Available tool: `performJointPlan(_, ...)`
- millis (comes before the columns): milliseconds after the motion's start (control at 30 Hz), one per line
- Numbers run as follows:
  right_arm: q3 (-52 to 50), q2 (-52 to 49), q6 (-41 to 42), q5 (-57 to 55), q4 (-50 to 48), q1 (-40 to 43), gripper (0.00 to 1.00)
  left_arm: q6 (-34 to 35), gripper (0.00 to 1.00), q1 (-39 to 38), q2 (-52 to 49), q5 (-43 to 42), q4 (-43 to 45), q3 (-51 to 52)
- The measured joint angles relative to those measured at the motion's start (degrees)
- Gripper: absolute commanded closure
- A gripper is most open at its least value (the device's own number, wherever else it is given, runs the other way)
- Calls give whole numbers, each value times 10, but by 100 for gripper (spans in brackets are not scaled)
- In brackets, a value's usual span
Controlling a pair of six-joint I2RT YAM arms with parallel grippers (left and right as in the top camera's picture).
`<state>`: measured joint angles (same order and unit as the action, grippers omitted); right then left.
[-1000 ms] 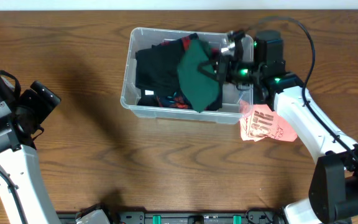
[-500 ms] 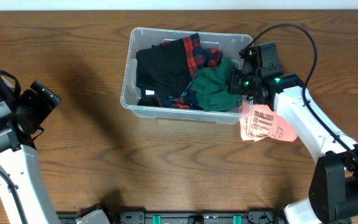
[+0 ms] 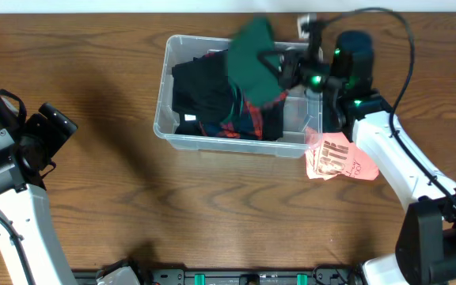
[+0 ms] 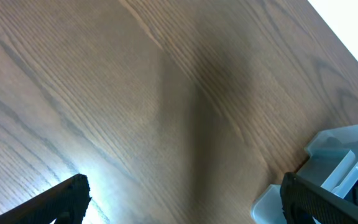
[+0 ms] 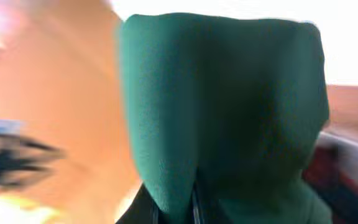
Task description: Pack container
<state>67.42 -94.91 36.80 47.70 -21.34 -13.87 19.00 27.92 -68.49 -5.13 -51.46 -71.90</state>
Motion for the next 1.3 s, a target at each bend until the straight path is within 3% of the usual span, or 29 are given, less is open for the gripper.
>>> performJointPlan(133, 2, 20, 118, 75, -123, -9, 99, 0, 2, 0, 0, 0, 0, 0)
performJointPlan(367, 2, 18, 180, 83, -70, -48, 99, 0, 2, 0, 0, 0, 0, 0)
performJointPlan(567, 3, -19, 123, 36, 80, -65, 99, 0, 2, 0, 0, 0, 0, 0)
performJointPlan(767, 2, -77, 14, -65, 277, -49, 99, 0, 2, 0, 0, 0, 0, 0)
performJointPlan(1100, 3, -78, -51, -156, 394, 9, 99, 0, 2, 0, 0, 0, 0, 0)
performJointPlan(1200, 3, -68, -59, -186, 428, 11, 92, 0, 2, 0, 0, 0, 0, 0)
performJointPlan(1300, 3, -55, -68, -208, 445, 11, 91, 0, 2, 0, 0, 0, 0, 0)
